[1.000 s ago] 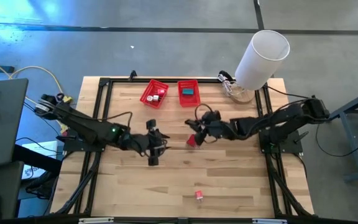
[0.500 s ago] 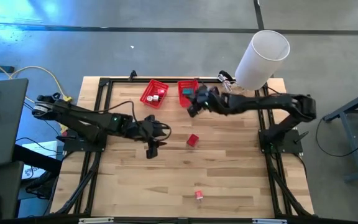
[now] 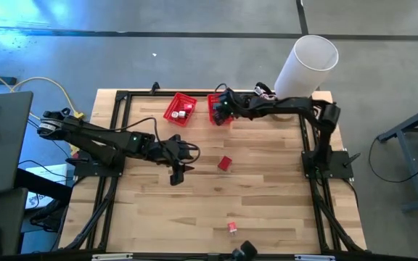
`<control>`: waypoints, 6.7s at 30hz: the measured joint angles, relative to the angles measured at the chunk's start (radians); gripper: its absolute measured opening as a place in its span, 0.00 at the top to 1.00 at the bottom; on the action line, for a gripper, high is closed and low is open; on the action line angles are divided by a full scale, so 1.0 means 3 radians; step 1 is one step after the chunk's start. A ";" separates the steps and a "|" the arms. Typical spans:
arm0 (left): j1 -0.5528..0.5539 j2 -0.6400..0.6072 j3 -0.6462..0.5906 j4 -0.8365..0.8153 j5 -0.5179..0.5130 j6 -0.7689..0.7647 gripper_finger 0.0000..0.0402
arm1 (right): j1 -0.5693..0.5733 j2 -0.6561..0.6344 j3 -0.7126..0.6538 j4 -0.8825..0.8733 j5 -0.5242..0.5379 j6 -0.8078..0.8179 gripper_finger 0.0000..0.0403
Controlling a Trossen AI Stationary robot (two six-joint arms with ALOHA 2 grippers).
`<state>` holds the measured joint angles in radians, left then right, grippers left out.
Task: Pick & Place Office items
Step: Put the black digital clock into the right red bin, then put the red charger adapter into the left red bin
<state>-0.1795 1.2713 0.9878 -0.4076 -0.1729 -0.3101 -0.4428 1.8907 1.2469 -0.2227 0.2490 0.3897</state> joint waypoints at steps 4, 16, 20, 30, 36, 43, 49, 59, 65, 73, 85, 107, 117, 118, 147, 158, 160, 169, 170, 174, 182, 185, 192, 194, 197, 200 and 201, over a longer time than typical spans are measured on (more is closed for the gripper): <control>0.0000 0.0000 0.0000 -0.0001 -0.0003 -0.0019 0.55 | -0.0066 0.0108 0.0000 -0.0029 -0.0022 0.0018 0.52; 0.0000 0.0001 0.0000 0.0001 -0.0007 -0.0026 0.55 | -0.0040 -0.0018 0.0003 0.0005 -0.0160 0.0009 0.25; 0.0000 0.0001 0.0000 0.0001 -0.0013 -0.0119 0.55 | 0.0023 -0.0162 0.0003 -0.0034 -0.0142 -0.0041 0.23; 0.0000 0.0003 0.0000 0.0000 -0.0015 -0.0129 0.55 | 0.0398 -0.0767 0.0004 -0.0172 -0.0141 -0.0184 0.25; 0.0000 0.0003 0.0000 0.0003 -0.0019 -0.0128 0.55 | 0.0725 -0.1070 0.0003 -0.0487 -0.0139 -0.0238 0.26; 0.0000 0.0003 0.0000 0.0002 -0.0029 -0.0096 0.55 | 0.1112 -0.1312 0.0006 -0.0993 -0.0141 0.0080 0.26; -0.0001 0.0034 0.0000 0.0021 -0.0135 -0.0001 0.55 | 0.1449 -0.1355 0.0004 -0.1626 -0.0141 0.0546 0.26; 0.0009 0.0360 0.0000 0.0317 -0.0139 0.0148 0.55 | 0.2051 -0.1323 -0.0006 -0.2184 -0.0108 0.1166 0.26; 0.0139 0.0646 0.0001 0.0554 -0.0143 0.0237 0.55 | 0.2501 -0.1322 -0.0097 -0.2196 0.0056 0.1507 0.26; 0.0251 0.0772 0.0001 0.0738 -0.0156 0.0409 0.32 | 0.2971 -0.1322 -0.0233 -0.2196 0.0404 0.1920 0.26; 0.0284 0.1398 0.0001 0.1770 -0.0318 -0.0195 0.11 | 0.3242 -0.1322 -0.0575 -0.2112 0.1013 0.2314 0.26; 0.0182 0.1978 -0.0002 0.2780 -0.1083 -0.0291 0.11 | 0.3304 -0.1320 -0.0782 -0.1833 0.1050 0.2441 0.26; 0.0183 0.2252 0.0004 0.3048 -0.1193 -0.0291 0.11 | 0.3319 -0.1320 -0.0781 -0.1807 0.1197 0.2441 0.26; 0.0182 0.2276 0.0003 0.3052 -0.1189 -0.0332 0.11 | 0.3319 -0.1320 -0.0781 -0.1807 0.1198 0.2441 0.26; -0.0074 0.2417 0.0001 0.3278 -0.1454 -0.0372 0.11 | 0.3332 -0.1320 -0.0781 -0.1745 0.1208 0.2437 0.26; -0.0114 0.2612 0.0022 0.3532 -0.1565 -0.0364 0.11 | 0.3341 -0.1320 -0.0778 -0.1735 0.1207 0.2436 0.26; -0.0116 0.2685 0.0020 0.3611 -0.1593 -0.0365 0.11 | 0.3348 -0.1320 -0.0778 -0.1729 0.1207 0.2436 0.26; -0.0114 0.2933 0.0141 0.3719 -0.1590 -0.0363 0.11 | 0.3360 -0.1320 -0.0778 -0.1724 0.1206 0.2436 0.26; -0.0114 0.2948 0.0152 0.3722 -0.1591 -0.0361 0.11 | 0.3360 -0.1320 -0.0778 -0.1726 0.1208 0.2436 0.26; -0.0059 0.3003 0.0155 0.3718 -0.1598 -0.0342 0.11 | 0.3360 -0.1320 -0.0778 -0.1729 0.1207 0.2435 0.26; -0.0022 0.3042 0.0156 0.3628 -0.1634 -0.0228 0.24 | 0.3360 -0.1320 -0.0778 -0.1734 0.1207 0.2435 0.26; -0.0022 0.3044 0.0156 0.3665 -0.1624 -0.0125 0.36 | 0.3360 -0.1320 -0.0778 -0.1735 0.1207 0.2435 0.26; -0.0052 0.3045 0.0154 0.3685 -0.1695 0.0104 0.50 | 0.3360 -0.1320 -0.0778 -0.1736 0.1206 0.2435 0.26; -0.0075 0.3022 0.0152 0.3665 -0.1738 0.0215 0.50 | 0.3360 -0.1320 -0.0778 -0.1738 0.1207 0.2435 0.26; -0.0121 0.2923 0.0137 0.3579 -0.1853 0.0443 0.50 | 0.3362 -0.1320 -0.0778 -0.1738 0.1206 0.2435 0.26; -0.0188 0.2708 0.0139 0.3482 -0.1981 0.0644 0.50 | 0.3379 -0.1320 -0.0778 -0.1738 0.1206 0.2435 0.26; -0.0206 0.2623 0.0143 0.3437 -0.1978 0.0698 0.50 | 0.3385 -0.1320 -0.0778 -0.1738 0.1206 0.2436 0.26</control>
<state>-0.2413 2.0582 1.0306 0.6234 -0.7665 -0.1006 0.5726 1.4948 1.0134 -0.7441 0.6109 1.1205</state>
